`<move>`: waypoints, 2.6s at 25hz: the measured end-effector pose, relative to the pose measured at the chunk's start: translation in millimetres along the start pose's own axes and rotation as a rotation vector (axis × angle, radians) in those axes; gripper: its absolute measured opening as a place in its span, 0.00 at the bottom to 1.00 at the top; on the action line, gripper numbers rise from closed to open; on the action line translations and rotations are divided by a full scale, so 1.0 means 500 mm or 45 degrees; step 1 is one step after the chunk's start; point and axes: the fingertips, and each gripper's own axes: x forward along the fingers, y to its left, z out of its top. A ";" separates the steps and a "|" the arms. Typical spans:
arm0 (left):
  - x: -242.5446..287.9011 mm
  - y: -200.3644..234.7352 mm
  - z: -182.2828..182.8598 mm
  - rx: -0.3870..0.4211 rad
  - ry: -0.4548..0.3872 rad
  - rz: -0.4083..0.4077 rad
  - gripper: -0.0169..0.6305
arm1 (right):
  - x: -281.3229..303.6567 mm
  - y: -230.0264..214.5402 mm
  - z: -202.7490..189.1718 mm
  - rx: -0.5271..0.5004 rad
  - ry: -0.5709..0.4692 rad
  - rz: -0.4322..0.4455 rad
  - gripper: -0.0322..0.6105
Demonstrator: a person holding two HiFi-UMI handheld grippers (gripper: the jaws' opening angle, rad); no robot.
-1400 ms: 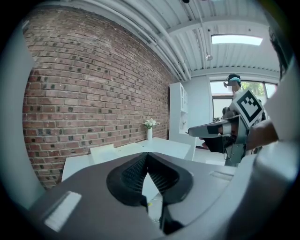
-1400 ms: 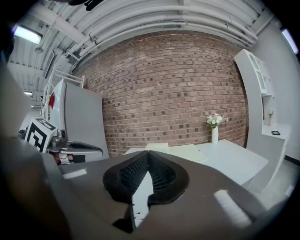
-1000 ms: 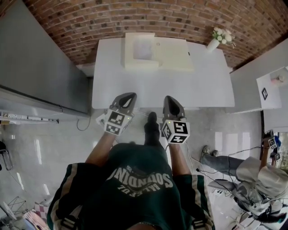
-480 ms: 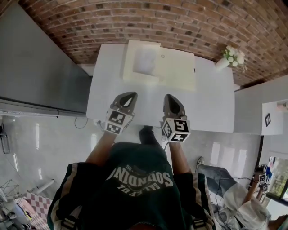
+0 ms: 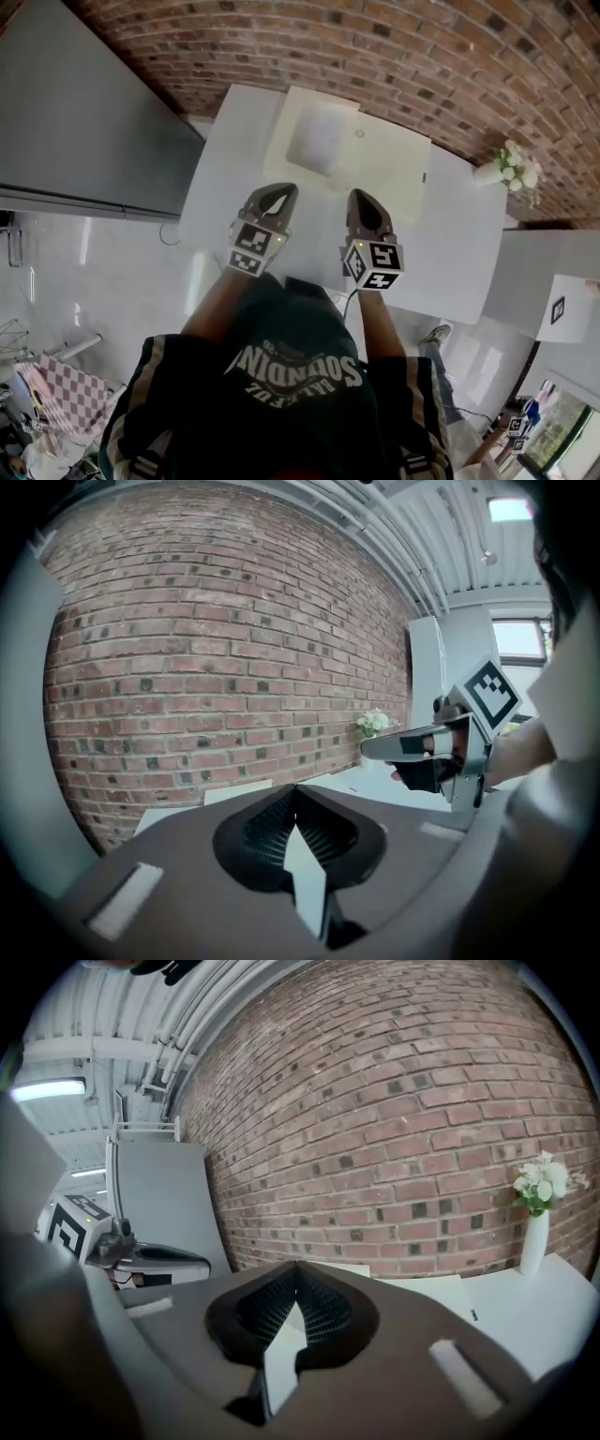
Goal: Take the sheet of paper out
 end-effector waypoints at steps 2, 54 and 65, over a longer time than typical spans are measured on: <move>0.009 0.009 0.002 -0.010 0.005 0.030 0.04 | 0.028 -0.007 0.003 0.001 0.013 0.035 0.05; 0.205 0.176 -0.059 -0.185 0.113 0.073 0.04 | 0.341 -0.106 -0.049 0.028 0.316 0.122 0.11; 0.214 0.187 -0.084 -0.216 0.142 0.080 0.04 | 0.396 -0.117 -0.098 0.026 0.456 0.147 0.19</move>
